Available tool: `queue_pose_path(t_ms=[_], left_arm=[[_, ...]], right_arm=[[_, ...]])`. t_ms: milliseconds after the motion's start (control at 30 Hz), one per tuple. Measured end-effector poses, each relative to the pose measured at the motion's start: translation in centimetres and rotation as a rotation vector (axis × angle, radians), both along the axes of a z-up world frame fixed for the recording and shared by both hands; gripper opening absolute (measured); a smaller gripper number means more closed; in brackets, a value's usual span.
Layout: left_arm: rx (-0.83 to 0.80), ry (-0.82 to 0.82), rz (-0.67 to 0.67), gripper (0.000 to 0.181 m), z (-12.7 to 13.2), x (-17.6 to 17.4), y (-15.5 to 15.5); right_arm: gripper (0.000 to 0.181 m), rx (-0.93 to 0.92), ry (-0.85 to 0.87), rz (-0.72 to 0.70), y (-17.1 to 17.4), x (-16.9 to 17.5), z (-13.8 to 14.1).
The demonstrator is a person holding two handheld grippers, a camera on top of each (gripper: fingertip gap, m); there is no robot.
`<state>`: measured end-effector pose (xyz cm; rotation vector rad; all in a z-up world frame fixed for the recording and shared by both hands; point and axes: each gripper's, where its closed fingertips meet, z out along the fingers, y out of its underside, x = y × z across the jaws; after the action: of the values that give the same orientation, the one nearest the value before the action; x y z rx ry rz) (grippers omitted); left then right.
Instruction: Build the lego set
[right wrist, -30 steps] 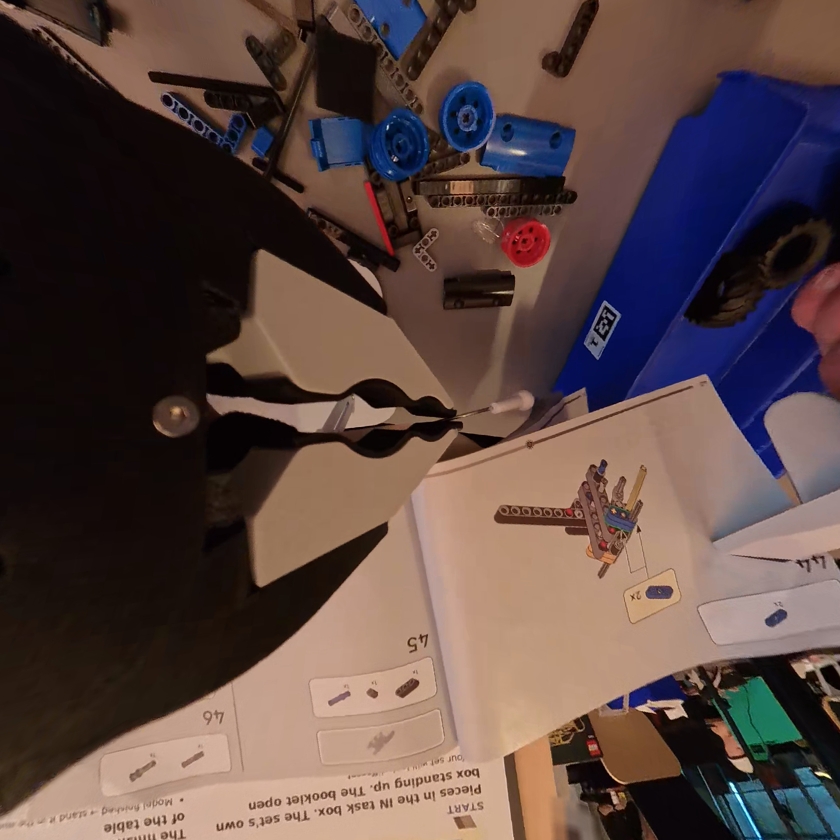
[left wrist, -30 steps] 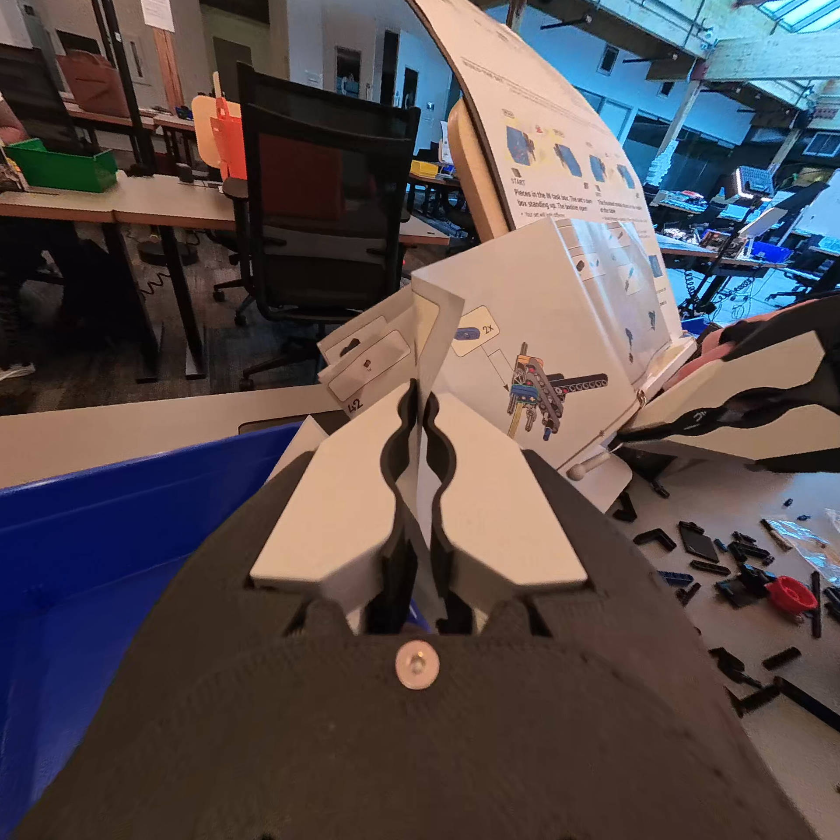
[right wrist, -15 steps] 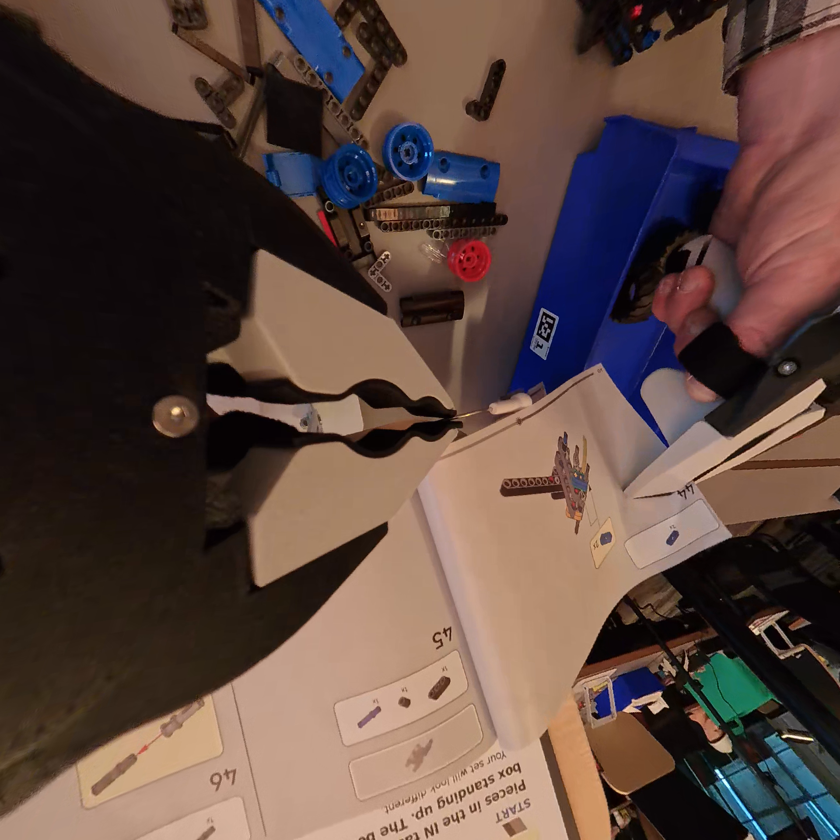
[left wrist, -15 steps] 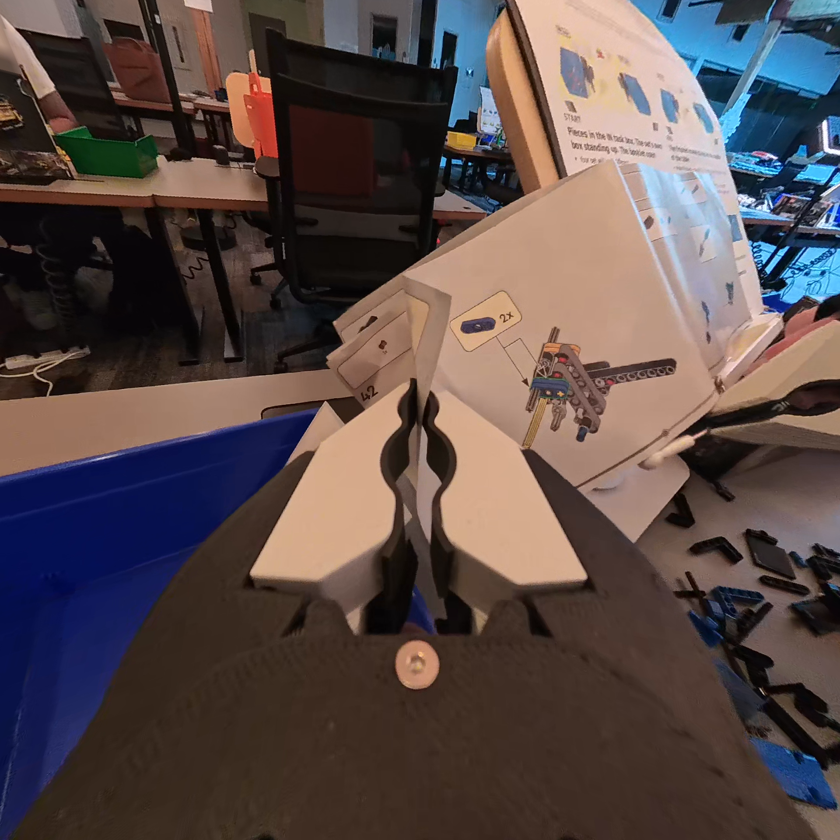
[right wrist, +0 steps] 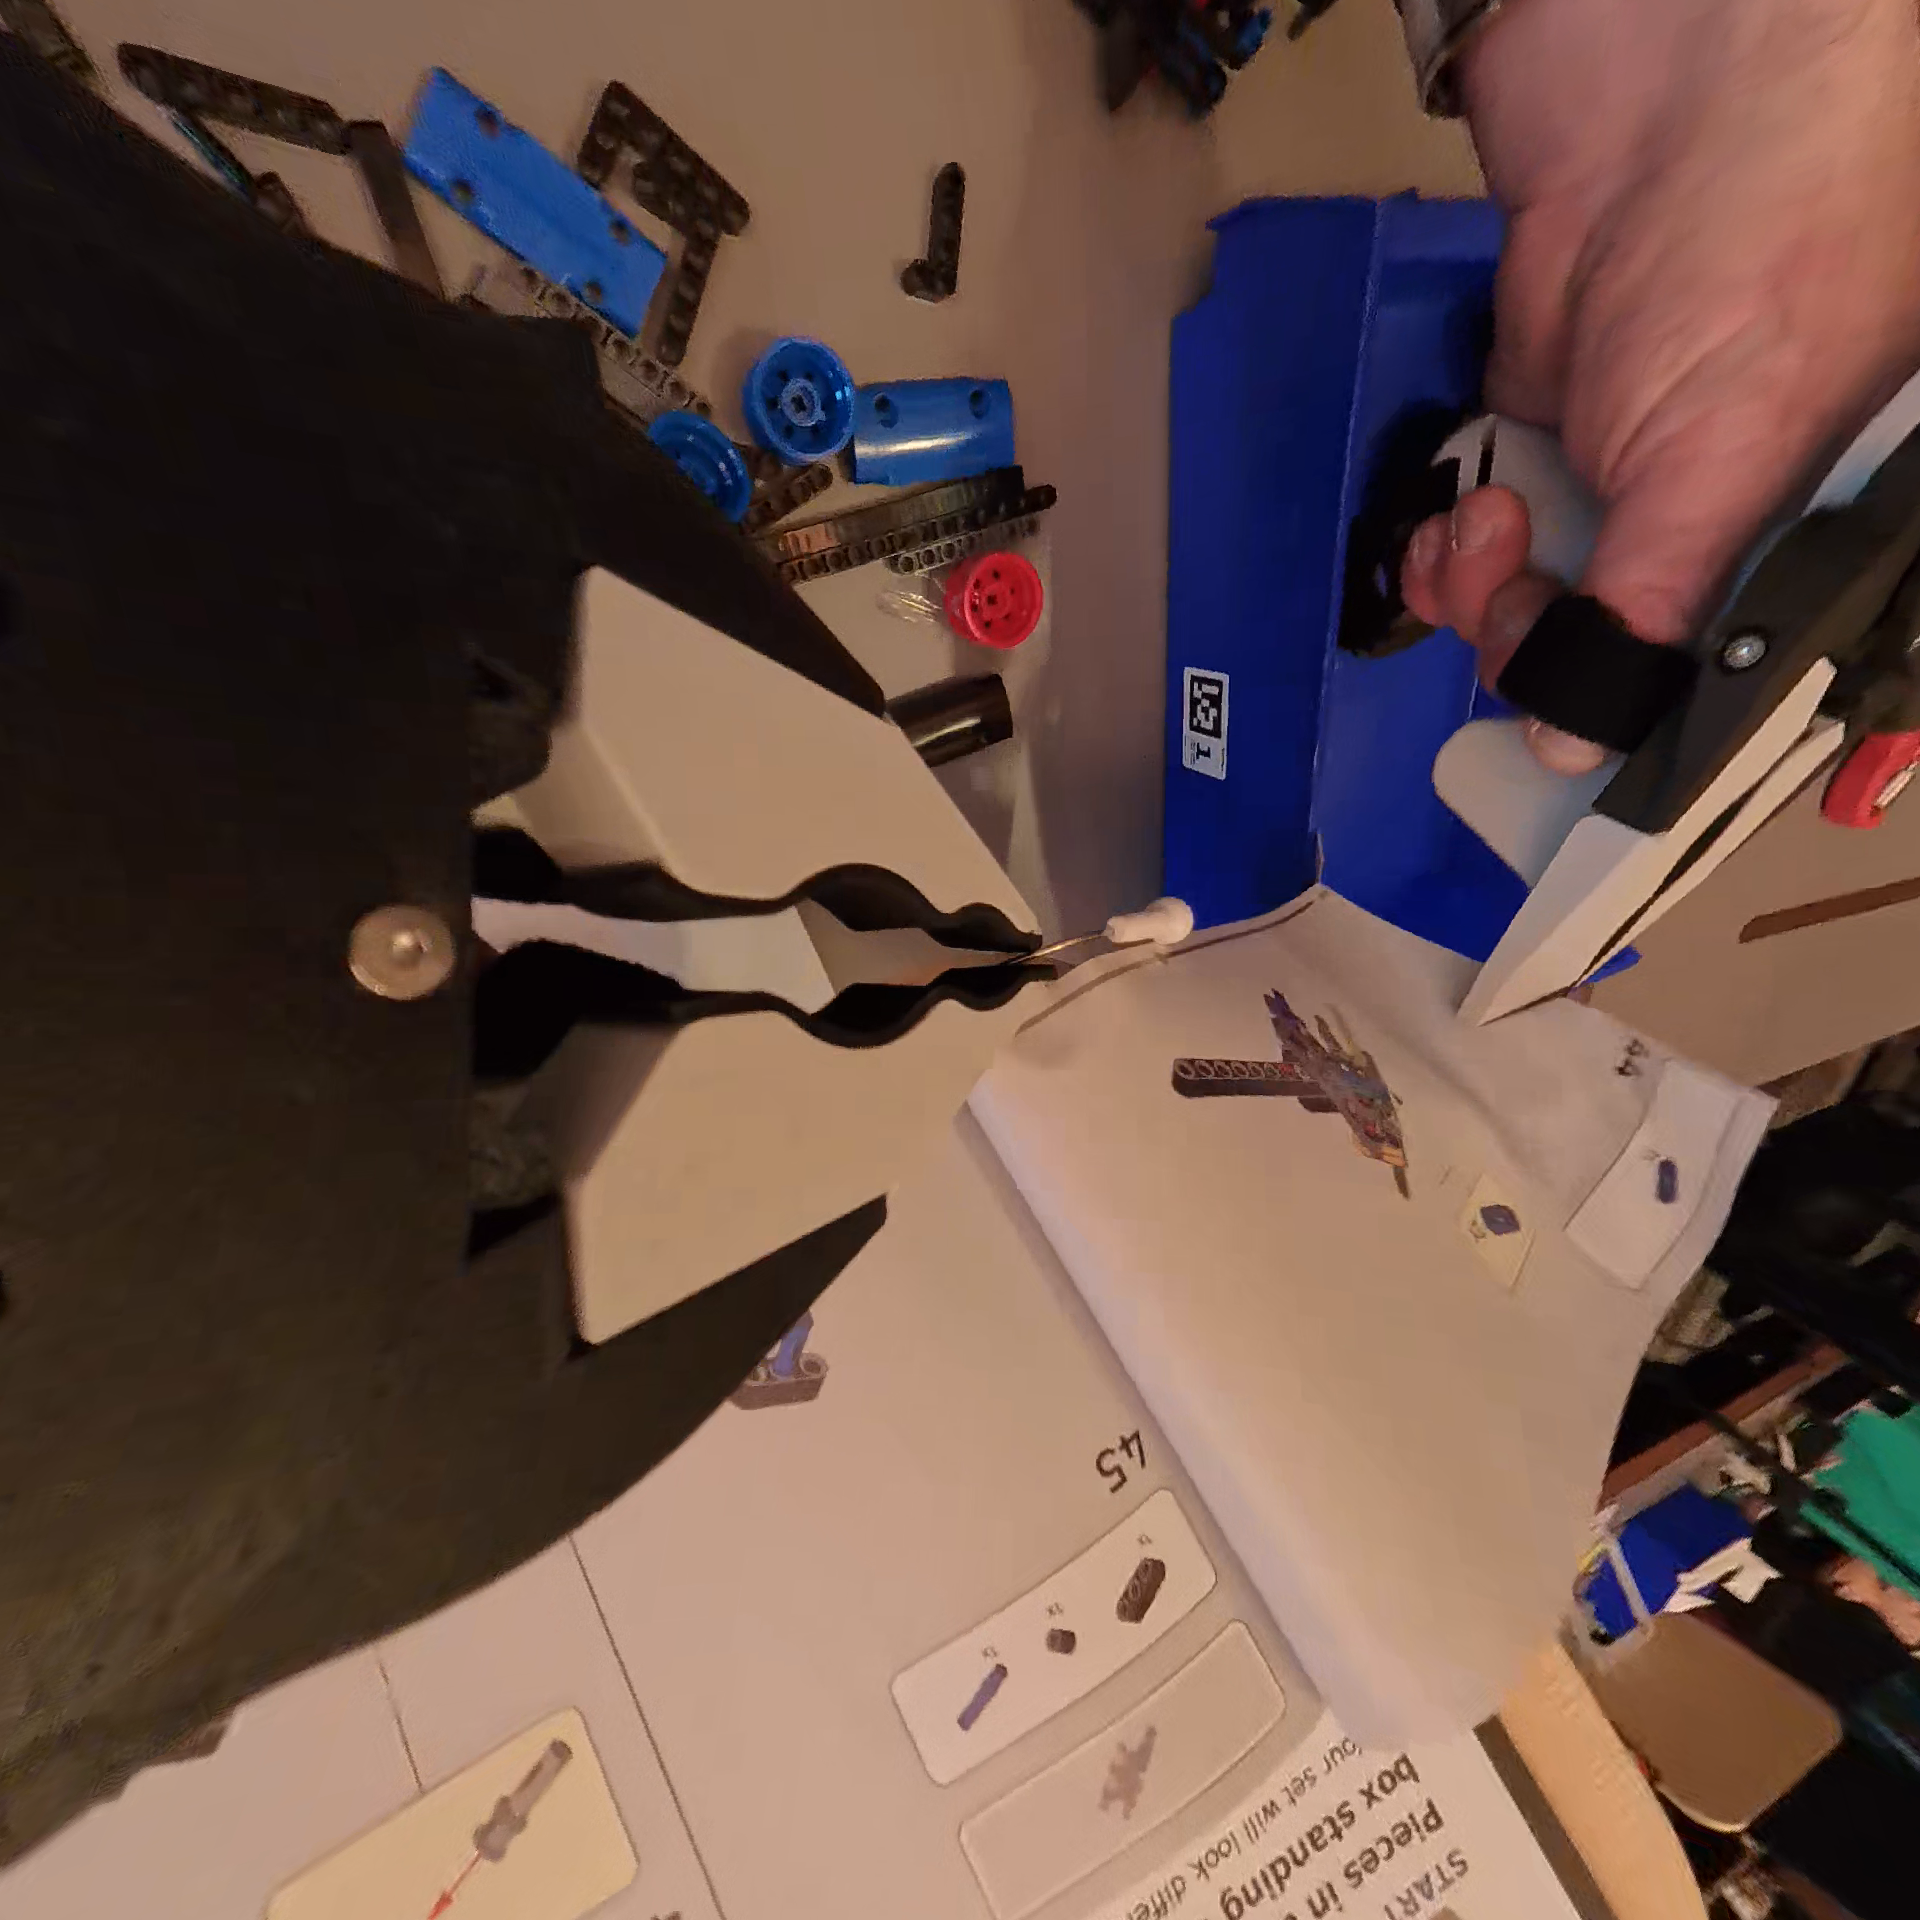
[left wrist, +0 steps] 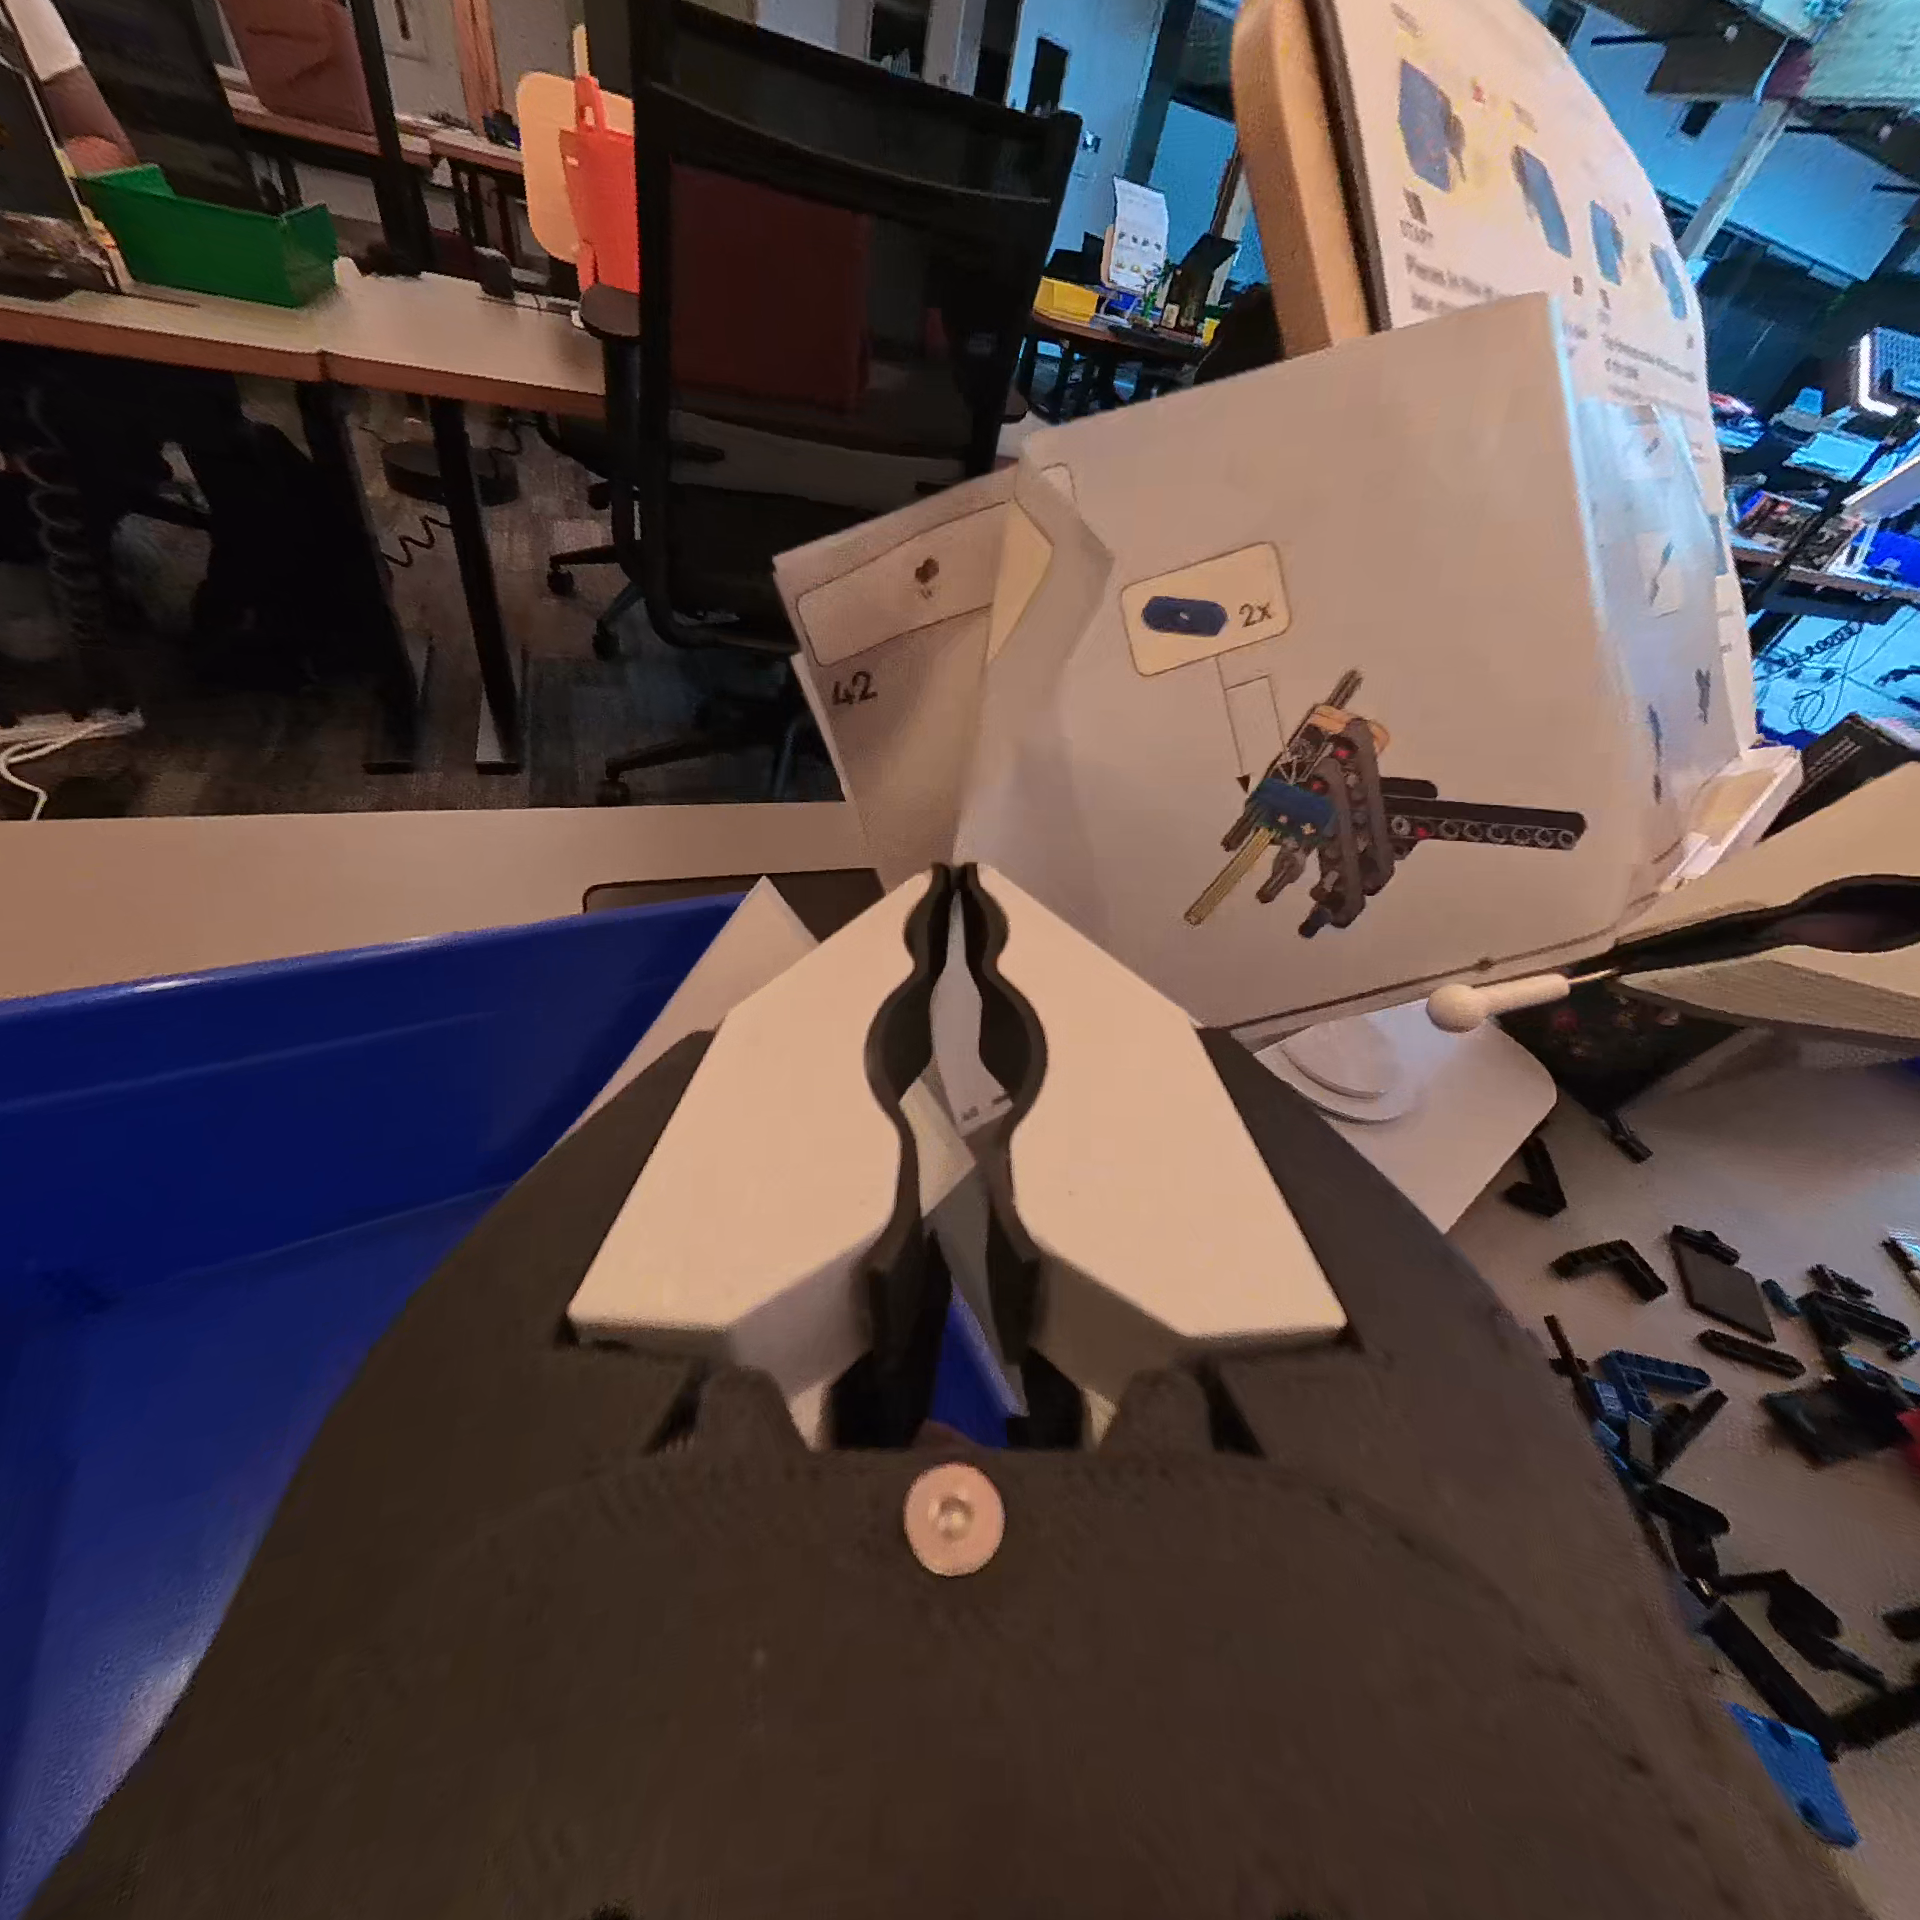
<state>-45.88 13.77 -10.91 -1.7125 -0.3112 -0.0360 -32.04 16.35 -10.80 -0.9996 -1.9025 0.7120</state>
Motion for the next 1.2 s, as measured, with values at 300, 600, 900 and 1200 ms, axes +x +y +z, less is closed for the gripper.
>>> queue_pose_path(t_ms=[300,600,900,1200], left_arm=[[-0.028,0.016,-0.007,0.000,-0.4,0.0,-0.2],[-0.061,0.015,-0.013,0.000,-1.3,0.1,0.0],[-0.021,0.076,0.092,0.028,3.1,-1.4,-3.3],[0.030,0.307,-0.038,0.026,10.9,6.5,-5.1]], right_arm=[[0.000,-0.024,0.036,0.008,-0.4,0.7,0.9],[0.000,-0.166,0.089,-0.152,1.3,-0.4,2.0],[0.027,0.044,0.133,-0.264,2.9,3.7,5.2],[0.014,0.048,-0.188,-0.139,-1.7,12.4,-3.0]])
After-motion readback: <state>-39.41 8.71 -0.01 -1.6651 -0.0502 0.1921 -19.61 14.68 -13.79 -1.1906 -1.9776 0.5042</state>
